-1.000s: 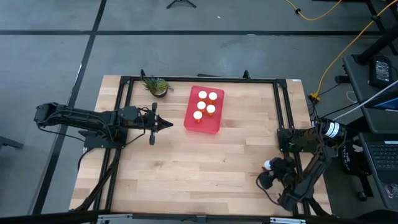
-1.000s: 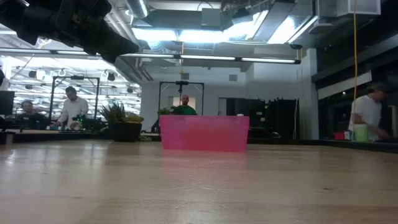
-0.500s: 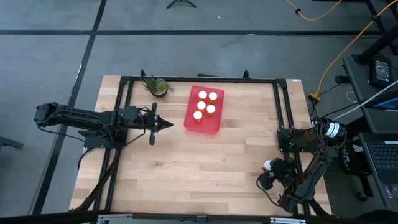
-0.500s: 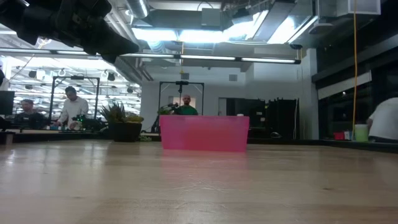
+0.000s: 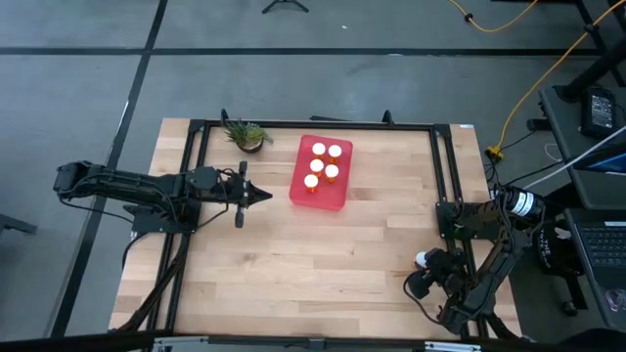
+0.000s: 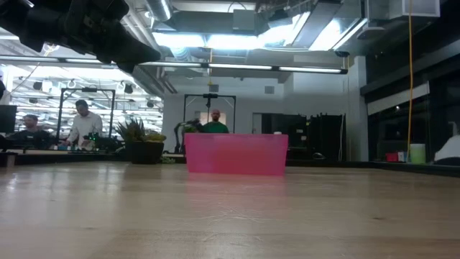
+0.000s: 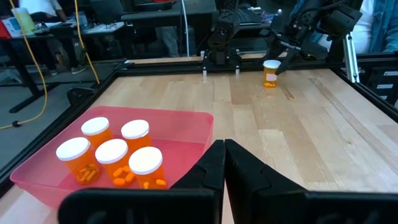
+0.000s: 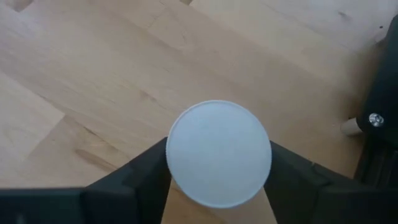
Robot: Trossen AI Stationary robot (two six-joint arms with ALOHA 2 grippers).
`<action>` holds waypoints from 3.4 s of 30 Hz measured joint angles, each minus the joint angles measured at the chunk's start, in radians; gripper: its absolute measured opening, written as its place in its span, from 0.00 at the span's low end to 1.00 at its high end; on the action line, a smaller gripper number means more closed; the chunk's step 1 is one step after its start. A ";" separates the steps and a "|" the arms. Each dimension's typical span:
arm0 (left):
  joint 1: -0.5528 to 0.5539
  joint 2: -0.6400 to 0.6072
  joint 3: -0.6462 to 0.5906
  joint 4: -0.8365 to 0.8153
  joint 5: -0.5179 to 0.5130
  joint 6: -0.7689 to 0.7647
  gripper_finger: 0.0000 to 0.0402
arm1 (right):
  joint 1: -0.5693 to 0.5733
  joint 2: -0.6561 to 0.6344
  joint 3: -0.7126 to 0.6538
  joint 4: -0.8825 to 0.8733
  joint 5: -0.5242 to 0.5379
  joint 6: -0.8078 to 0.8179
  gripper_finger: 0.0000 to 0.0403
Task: Pick and place pill bottles into a basket
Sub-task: Put the orange pill bottle into the red bin
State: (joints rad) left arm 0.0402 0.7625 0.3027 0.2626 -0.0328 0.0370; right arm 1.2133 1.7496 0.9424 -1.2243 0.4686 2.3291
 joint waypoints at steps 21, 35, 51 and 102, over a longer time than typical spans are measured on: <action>0.000 0.000 0.000 -0.001 0.000 0.002 0.01 | -0.022 0.000 0.226 -0.223 0.074 -0.026 0.54; 0.000 0.000 0.000 -0.004 0.000 0.002 0.01 | -0.208 0.000 0.457 -0.216 0.281 -0.499 0.54; 0.000 0.000 0.000 -0.004 0.000 0.002 0.00 | -0.547 0.000 0.576 0.226 0.205 -1.473 0.54; 0.002 0.003 0.000 -0.046 -0.001 0.021 0.02 | -1.309 -0.125 0.123 0.979 -0.261 -2.364 0.54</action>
State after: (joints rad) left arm 0.0418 0.7658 0.3027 0.2164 -0.0338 0.0584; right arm -0.0959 1.6248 1.0654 -0.2454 0.2077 -0.0351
